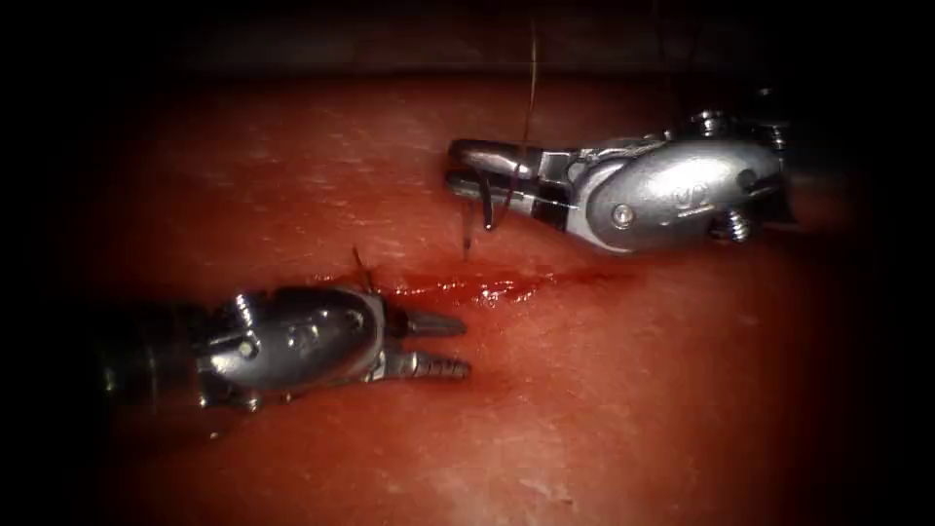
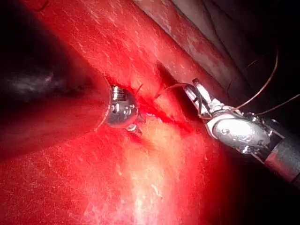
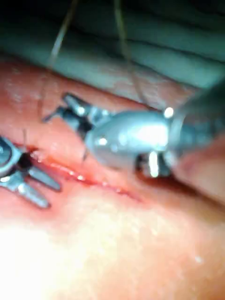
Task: Wound Closure
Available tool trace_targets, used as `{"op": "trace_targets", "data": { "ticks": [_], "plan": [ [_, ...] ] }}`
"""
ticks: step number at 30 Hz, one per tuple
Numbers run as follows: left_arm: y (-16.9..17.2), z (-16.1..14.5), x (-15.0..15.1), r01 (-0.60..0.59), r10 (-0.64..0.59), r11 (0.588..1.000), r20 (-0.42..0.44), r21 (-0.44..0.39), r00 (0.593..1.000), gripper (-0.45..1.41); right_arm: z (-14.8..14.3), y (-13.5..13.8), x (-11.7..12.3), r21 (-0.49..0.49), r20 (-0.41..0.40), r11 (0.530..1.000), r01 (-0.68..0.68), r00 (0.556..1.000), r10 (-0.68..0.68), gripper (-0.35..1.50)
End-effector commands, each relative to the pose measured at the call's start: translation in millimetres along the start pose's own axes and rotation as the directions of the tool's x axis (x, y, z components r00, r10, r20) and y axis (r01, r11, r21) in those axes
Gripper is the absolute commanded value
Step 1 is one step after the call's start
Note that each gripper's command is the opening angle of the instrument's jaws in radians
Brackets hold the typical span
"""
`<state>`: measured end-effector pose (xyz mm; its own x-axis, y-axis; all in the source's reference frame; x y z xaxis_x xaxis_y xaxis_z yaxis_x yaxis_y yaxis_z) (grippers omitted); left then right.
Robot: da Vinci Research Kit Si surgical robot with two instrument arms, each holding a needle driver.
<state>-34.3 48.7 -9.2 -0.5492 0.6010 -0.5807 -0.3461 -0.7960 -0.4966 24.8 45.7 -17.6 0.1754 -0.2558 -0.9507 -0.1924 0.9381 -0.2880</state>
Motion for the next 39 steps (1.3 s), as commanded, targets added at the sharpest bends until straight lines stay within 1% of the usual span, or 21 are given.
{"op": "trace_targets", "data": {
  "ticks": [1, 5, 11, 17, 26, 30, 39],
  "plan": [
    [-0.2, 0.8, -0.1, -0.002, 0.002, 1.000, -0.001, -0.001, 1.000, 0.28, 0.7, -0.3, -0.1, 0.012, -0.001, 1.000, 0.000, 1.000, 0.000, -0.35],
    [-0.2, 0.7, -0.1, -0.003, 0.003, 1.000, -0.001, -0.003, 1.000, 0.29, 0.5, -1.1, 0.1, 0.032, 0.004, 0.999, 0.007, 1.000, -0.007, -0.35],
    [-0.3, 0.3, -0.2, -0.004, 0.004, 1.000, -0.001, -0.006, 1.000, 0.30, -0.3, -3.1, -0.7, 0.091, 0.021, 0.996, 0.021, 1.000, -0.023, -0.35],
    [-0.4, 0.3, -0.3, -0.005, 0.005, 1.000, -0.001, -0.007, 1.000, 0.30, -1.1, -4.5, -1.2, 0.111, 0.024, 0.993, 0.026, 0.999, -0.029, -0.35],
    [-0.3, 0.2, -0.3, -0.005, 0.005, 1.000, -0.001, -0.008, 1.000, 0.30, -1.9, -6.3, -1.8, 0.131, 0.045, 0.991, -0.030, 0.999, 0.024, -0.35],
    [-0.3, 0.1, -0.4, -0.006, 0.006, 1.000, -0.001, -0.008, 1.000, 0.29, -1.6, -7.9, -2.2, 0.175, 0.049, 0.982, -0.074, 0.997, 0.067, -0.35],
    [-0.3, 0.1, -0.4, -0.006, 0.006, 1.000, -0.001, -0.009, 1.000, 0.29, -1.7, -8.1, -2.3, 0.175, 0.062, 0.980, -0.093, 0.995, 0.083, -0.35]
  ]
}}
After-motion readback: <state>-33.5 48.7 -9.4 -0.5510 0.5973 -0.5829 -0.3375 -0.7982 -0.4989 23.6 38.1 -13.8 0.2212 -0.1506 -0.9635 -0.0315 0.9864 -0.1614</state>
